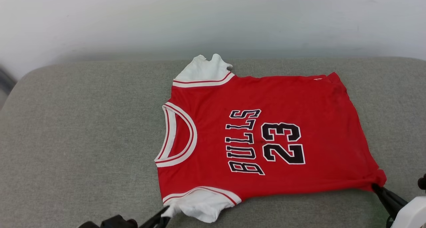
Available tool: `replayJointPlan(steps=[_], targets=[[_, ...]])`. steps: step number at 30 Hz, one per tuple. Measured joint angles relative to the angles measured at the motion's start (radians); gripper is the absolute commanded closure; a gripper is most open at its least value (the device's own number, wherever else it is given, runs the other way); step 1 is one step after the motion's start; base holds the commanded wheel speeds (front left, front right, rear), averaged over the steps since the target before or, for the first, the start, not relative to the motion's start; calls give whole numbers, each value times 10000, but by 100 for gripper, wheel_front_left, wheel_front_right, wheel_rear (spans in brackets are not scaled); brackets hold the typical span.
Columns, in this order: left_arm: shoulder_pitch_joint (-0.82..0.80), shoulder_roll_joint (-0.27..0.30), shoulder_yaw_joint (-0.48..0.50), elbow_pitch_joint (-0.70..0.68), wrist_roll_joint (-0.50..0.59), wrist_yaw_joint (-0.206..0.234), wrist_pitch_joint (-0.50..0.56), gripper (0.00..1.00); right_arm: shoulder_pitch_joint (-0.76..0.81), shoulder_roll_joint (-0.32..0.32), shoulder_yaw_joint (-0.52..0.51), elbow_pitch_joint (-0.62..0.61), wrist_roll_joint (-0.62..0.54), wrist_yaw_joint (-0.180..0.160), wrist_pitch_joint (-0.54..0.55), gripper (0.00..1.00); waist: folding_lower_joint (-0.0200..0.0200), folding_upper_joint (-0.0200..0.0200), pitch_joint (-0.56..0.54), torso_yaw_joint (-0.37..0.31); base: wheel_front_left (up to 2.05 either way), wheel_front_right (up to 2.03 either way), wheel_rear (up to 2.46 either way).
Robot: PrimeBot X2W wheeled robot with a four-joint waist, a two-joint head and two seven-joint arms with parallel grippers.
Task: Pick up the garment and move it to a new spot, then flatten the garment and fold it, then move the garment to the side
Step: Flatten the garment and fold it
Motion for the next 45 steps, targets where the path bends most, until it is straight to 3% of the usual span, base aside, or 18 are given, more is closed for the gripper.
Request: replayJointPlan(steps=[7,16,27,35,36,37,38,39,45], targets=[[-859,146,640,-408,153,50,-426,100,-313,389,-583,-880,-393,0,742,100,1,0,390,-104,0,0,0],[-2704,144,815,63,401,-531,-58,100,-1546,391,-740,-1034,-1022,0,1758,100,2,0,1287,-190,0,0,0],[-5080,-506,732,2113,681,-1089,295,100,-3424,587,-257,-268,-1778,0,3206,100,3,0,2736,-207,0,0,0],[-6058,-1231,228,3684,951,-1266,443,100,-4007,719,-222,88,-2211,0,3664,100,3,0,3006,-87,0,0,0],[-6120,-1319,201,3887,965,-1264,428,100,-4040,750,-247,148,-2257,2,3701,95,3,0,2985,-83,0,0,0],[-6152,-1392,173,4073,970,-1262,410,87,-4050,792,-270,199,-2303,2,3714,22,3,0,2956,-79,0,0,0],[-6159,-1453,142,4238,1003,-1241,366,34,-4050,842,-301,265,-2311,0,3797,0,3,0,2917,-74,0,0,0],[-6158,-1513,125,4420,1016,-1216,341,0,-4050,865,-284,286,-2316,0,3841,0,3,0,2863,-70,0,0,0],[-5811,-1841,247,4987,604,-978,25,0,-3795,1016,-282,146,-2460,0,3841,0,2,0,2377,-73,0,0,0]])
